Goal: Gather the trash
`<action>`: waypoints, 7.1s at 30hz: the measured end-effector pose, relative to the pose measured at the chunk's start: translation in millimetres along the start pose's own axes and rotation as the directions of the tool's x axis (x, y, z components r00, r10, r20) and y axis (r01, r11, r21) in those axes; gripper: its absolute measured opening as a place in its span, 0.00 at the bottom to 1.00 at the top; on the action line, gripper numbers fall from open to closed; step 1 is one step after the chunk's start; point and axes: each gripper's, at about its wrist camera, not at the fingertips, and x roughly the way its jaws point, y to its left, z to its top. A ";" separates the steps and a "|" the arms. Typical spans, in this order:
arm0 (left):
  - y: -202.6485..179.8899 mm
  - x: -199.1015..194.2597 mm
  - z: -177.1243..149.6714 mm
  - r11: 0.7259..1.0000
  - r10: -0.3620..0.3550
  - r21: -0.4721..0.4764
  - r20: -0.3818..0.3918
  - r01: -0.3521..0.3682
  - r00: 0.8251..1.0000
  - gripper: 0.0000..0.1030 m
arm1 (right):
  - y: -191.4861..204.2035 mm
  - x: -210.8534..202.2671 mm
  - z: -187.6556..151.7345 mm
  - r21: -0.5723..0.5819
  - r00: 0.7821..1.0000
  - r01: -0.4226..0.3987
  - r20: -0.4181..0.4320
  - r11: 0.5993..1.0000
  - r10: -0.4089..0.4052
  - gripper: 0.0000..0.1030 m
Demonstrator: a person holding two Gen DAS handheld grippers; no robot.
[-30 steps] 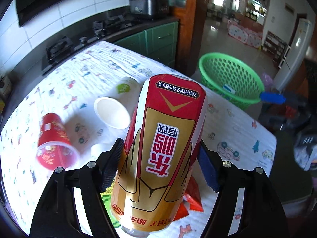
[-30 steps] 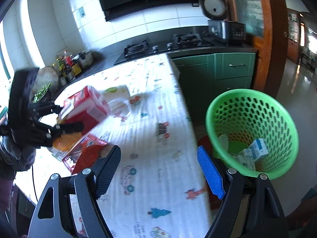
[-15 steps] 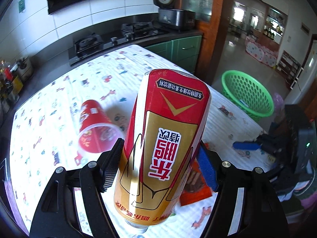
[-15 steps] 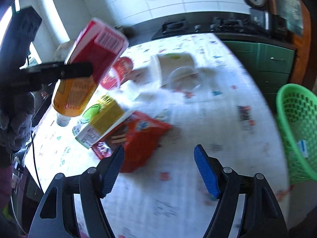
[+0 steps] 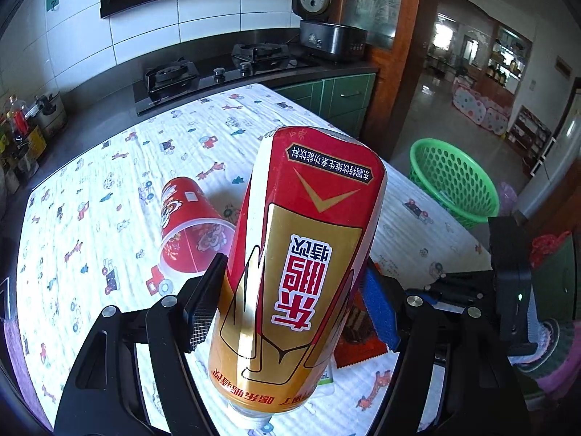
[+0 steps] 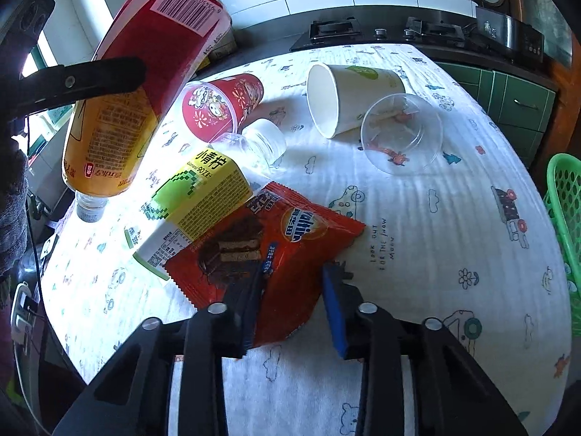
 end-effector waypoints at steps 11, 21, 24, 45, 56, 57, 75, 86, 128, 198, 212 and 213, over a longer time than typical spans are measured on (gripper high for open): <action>-23.6 4.8 10.1 0.999 -0.038 0.012 -0.003 0.038 0.999 0.68 | -17.3 -30.6 -5.5 0.019 0.998 0.013 0.062 1.000 -0.014 0.04; -72.7 24.7 31.2 0.992 -0.113 0.049 -0.016 0.114 0.993 0.68 | -88.9 -95.6 -11.4 0.124 0.976 0.137 0.151 0.983 -0.155 0.04; -89.6 32.5 37.7 0.989 -0.130 0.068 -0.022 0.131 0.991 0.68 | -122.2 -113.0 -12.9 0.178 0.962 0.195 0.157 0.964 -0.224 0.04; -205.2 107.1 106.9 0.957 -0.239 0.143 -0.101 0.252 0.966 0.68 | -311.9 -145.1 -24.6 0.421 0.869 0.433 0.040 0.797 -0.493 0.09; -254.0 141.5 134.5 0.938 -0.282 0.173 -0.125 0.301 0.951 0.68 | -346.5 -137.8 -30.1 0.466 0.872 0.423 0.024 0.777 -0.489 0.25; -256.8 143.3 135.8 0.937 -0.285 0.173 -0.124 0.303 0.950 0.68 | -348.2 -138.5 -30.8 0.468 0.871 0.423 0.026 0.776 -0.491 0.28; -301.8 190.3 159.3 0.925 -0.322 0.160 -0.155 0.345 0.934 0.68 | -339.7 -162.6 -41.6 0.454 0.856 0.428 0.072 0.781 -0.511 0.56; -321.9 245.9 165.0 0.939 -0.315 0.066 -0.225 0.337 0.922 0.68 | -340.5 -184.1 -65.8 0.475 0.846 0.425 0.093 0.770 -0.525 0.62; -132.3 61.2 68.8 0.998 -0.042 -0.035 0.004 0.042 0.999 0.76 | -196.9 -170.8 -33.2 0.288 0.895 0.319 0.221 0.903 -0.387 0.78; 21.3 94.4 -54.9 0.983 -0.020 -0.183 -0.183 -0.014 0.983 0.53 | -64.0 40.9 98.2 -0.010 0.979 0.201 0.039 0.980 -0.200 0.77; 23.3 100.6 -45.3 0.980 0.000 -0.194 -0.193 -0.038 0.981 0.70 | -67.8 42.6 93.1 0.002 0.979 0.202 0.024 0.979 -0.202 0.59; 23.5 101.6 -44.7 0.980 0.002 -0.195 -0.192 -0.040 0.981 0.70 | -67.8 40.3 92.0 0.002 0.979 0.201 0.026 0.980 -0.200 0.58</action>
